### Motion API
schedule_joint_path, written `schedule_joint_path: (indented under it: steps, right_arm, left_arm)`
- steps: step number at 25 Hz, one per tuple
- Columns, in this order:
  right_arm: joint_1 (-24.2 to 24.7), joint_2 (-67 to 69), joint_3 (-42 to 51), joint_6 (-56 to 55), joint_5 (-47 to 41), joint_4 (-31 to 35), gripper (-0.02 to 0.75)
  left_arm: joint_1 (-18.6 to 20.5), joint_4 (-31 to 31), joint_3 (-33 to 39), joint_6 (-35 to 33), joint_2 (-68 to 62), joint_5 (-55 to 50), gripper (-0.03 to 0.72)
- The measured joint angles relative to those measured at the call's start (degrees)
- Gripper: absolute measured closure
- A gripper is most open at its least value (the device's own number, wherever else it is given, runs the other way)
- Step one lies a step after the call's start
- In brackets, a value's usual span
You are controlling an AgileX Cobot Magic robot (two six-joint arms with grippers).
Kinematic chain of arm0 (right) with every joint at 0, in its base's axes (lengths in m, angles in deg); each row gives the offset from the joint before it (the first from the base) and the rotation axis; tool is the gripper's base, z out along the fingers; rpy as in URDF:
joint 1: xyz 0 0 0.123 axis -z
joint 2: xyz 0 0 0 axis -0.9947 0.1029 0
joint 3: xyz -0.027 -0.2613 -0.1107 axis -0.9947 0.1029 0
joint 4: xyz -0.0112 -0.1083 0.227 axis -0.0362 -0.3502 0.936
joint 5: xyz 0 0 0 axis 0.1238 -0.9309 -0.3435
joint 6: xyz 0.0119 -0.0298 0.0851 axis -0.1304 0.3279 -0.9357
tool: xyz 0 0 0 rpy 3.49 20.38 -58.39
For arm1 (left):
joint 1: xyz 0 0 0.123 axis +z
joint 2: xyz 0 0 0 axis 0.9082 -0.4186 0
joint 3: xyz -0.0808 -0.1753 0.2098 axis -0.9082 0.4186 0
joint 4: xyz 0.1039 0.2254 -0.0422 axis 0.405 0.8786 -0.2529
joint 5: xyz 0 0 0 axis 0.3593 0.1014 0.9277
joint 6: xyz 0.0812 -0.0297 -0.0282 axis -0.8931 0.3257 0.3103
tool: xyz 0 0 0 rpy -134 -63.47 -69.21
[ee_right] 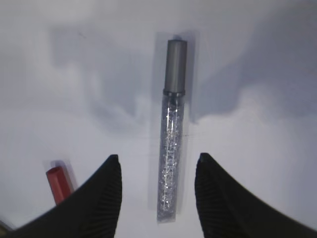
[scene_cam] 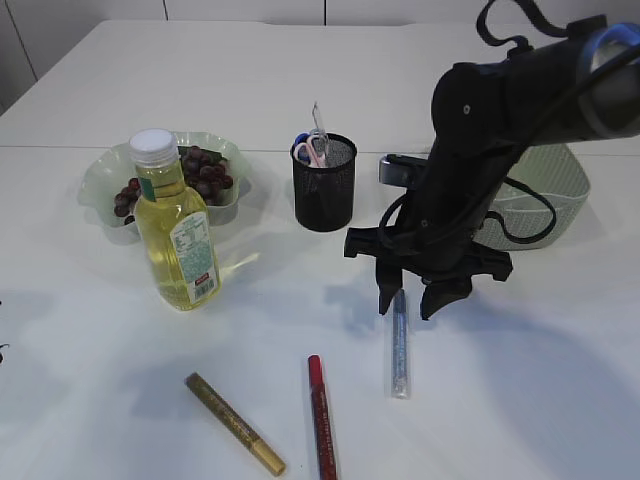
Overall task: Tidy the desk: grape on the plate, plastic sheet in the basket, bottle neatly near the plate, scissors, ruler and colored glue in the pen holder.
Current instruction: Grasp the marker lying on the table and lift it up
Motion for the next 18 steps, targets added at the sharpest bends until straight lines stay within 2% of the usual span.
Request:
schedule_joint_path:
  steps: [18]
  right_arm:
    - [0.0, 7.9, -2.7, -0.5, -0.2, -0.7, 0.354]
  left_arm:
    - [0.0, 0.0, 0.0, 0.0, 0.0, 0.3, 0.380]
